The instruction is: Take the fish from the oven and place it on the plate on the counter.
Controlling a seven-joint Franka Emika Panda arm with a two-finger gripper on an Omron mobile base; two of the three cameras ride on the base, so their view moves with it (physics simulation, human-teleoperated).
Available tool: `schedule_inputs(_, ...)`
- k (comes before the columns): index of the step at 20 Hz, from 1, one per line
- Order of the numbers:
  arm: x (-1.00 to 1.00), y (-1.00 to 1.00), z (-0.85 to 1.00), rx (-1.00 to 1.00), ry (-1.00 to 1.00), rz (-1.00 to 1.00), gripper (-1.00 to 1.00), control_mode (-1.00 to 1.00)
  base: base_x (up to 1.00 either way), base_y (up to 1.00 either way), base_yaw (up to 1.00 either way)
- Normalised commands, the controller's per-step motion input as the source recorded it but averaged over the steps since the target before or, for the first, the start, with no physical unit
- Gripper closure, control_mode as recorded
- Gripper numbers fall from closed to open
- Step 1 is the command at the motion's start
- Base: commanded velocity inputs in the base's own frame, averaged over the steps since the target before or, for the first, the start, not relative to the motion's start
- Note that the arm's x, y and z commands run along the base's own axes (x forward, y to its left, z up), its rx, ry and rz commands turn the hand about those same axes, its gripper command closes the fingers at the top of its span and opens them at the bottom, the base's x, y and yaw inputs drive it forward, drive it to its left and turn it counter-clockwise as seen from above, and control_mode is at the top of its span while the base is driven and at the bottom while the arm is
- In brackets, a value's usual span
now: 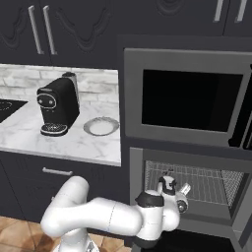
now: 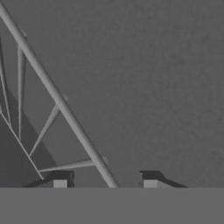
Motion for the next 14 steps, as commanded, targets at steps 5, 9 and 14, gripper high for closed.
schedule_inputs(5,-0.6,0.0,-0.47,0.01,0.08,0.02,1.0,-1.0,0.0,0.0,0.0)
schedule_inputs(9,-0.6,-0.04,-0.46,0.01,0.11,0.02,1.0,-1.0,0.0,0.0,0.0)
schedule_inputs(14,-0.7,-0.04,-0.5,0.01,0.11,0.03,1.0,-1.0,0.0,0.0,0.0)
